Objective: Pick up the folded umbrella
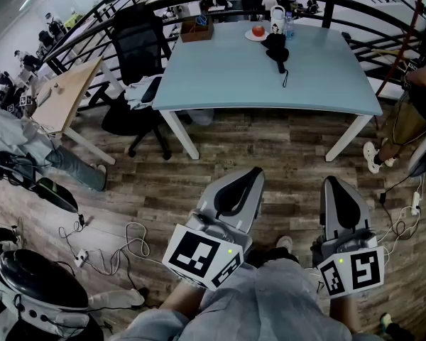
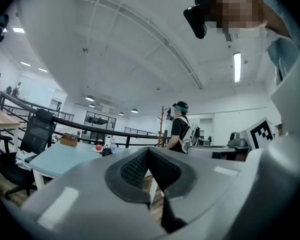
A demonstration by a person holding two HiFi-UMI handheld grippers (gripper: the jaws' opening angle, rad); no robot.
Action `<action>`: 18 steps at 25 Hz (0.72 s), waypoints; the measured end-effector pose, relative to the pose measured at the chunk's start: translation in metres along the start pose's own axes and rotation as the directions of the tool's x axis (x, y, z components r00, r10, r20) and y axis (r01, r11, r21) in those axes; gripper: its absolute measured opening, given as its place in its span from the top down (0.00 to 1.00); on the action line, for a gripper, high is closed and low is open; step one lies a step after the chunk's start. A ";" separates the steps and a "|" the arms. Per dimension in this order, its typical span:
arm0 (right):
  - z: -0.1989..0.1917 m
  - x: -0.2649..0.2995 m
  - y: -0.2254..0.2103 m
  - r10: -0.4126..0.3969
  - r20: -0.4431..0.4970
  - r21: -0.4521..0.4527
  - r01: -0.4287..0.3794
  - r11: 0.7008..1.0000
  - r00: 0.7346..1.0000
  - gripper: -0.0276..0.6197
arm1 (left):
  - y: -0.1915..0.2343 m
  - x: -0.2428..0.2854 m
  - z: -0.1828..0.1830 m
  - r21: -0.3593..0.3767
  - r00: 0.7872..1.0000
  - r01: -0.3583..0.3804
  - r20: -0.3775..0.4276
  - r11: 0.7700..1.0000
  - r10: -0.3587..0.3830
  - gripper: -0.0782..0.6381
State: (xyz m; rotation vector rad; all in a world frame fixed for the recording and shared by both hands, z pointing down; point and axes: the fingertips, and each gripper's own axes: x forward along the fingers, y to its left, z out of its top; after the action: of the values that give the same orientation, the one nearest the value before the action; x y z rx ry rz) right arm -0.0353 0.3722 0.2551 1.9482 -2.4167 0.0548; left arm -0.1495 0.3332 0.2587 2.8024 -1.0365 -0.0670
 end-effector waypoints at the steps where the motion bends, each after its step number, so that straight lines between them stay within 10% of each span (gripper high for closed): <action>1: 0.001 0.001 0.001 0.000 -0.002 -0.003 0.000 1.000 1.000 0.96 | 0.001 0.000 0.001 0.001 1.000 0.000 0.001 1.000 0.000 0.88; 18: -0.002 -0.008 0.024 -0.016 -0.014 -0.007 0.015 1.000 1.000 0.96 | 0.004 -0.025 0.004 -0.003 1.000 0.017 0.002 1.000 -0.017 0.88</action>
State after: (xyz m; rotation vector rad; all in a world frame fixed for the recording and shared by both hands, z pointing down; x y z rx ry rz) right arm -0.0568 0.3852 0.2561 1.9572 -2.3901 0.0595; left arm -0.1718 0.3456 0.2550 2.8088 -1.0129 -0.0735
